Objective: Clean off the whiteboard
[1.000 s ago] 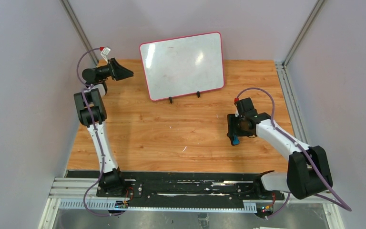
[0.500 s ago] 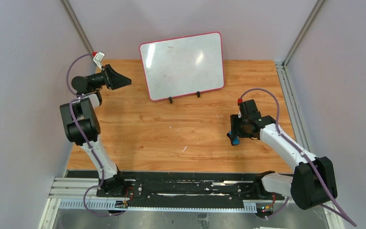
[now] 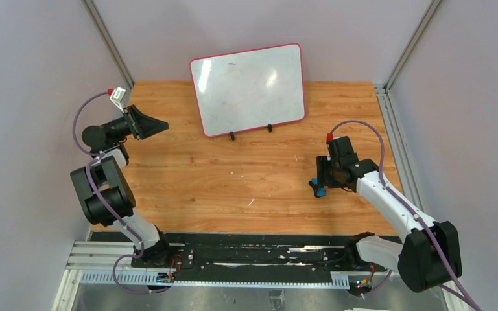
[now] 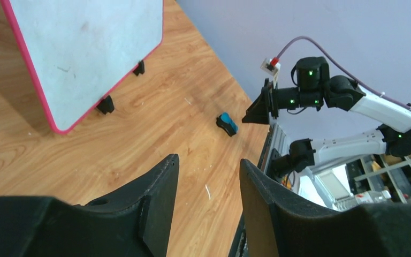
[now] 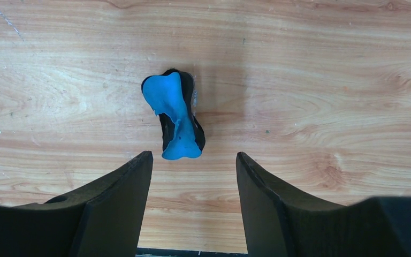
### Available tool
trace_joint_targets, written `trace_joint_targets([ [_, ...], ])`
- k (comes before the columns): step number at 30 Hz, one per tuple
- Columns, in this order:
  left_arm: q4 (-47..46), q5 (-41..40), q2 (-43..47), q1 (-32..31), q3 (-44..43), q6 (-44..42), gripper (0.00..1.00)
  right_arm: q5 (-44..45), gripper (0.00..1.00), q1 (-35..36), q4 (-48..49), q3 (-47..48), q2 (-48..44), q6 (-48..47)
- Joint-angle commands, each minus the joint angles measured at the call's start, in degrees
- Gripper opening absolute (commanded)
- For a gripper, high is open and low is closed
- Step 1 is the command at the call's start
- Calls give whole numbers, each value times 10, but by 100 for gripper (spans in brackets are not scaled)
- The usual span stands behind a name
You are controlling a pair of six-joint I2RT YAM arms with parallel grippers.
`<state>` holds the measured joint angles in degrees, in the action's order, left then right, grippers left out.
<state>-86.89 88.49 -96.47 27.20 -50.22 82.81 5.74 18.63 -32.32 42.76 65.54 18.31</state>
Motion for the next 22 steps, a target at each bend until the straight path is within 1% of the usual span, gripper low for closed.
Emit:
trace_joint_targets([
  [1, -37, 14, 55, 32, 12, 26, 50, -7, 59, -8, 4, -4, -2, 8],
  [5, -36, 15, 80, 56, 31, 22, 50, -1, 59, -3, 9, -8, -13, 8],
  [13, -35, 14, 96, 57, 62, 10, 50, 2, 56, 0, 19, -18, -34, 5],
  [18, -35, 14, 96, 57, 61, 9, 50, -5, 53, -1, 28, -19, -22, 7],
  [22, -35, 14, 93, 57, 63, 10, 50, -11, 53, 0, 32, -16, -2, 4],
])
